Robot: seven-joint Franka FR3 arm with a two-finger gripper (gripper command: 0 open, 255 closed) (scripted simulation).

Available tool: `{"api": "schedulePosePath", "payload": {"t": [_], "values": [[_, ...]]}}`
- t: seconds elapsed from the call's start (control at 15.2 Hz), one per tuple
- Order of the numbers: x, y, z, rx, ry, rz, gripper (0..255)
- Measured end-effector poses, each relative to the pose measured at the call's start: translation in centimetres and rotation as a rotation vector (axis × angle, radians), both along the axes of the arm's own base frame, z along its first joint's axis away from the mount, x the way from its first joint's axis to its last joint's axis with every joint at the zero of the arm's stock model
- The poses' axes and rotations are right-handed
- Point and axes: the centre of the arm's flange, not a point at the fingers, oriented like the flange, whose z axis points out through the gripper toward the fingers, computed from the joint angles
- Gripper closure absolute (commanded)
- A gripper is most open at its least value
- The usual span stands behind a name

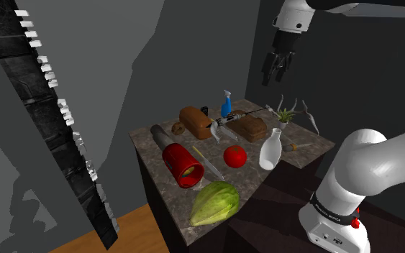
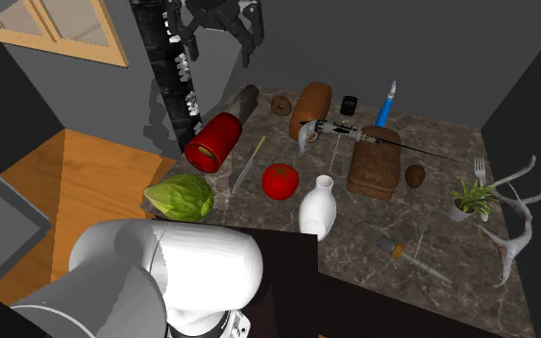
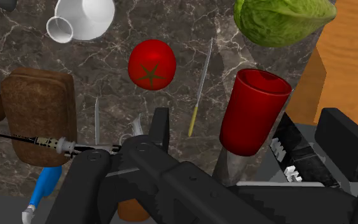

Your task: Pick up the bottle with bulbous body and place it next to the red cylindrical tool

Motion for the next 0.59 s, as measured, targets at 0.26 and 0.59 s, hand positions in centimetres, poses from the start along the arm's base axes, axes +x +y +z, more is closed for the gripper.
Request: {"api": "schedulePosePath", "payload": {"t": [0.26,0.59], "values": [[0.2,-1.5,-2.2,-0.004,0.009,0.005,0],[0.8,-5.4,-7.5,-0.013,0.03,0.018,0]]}}
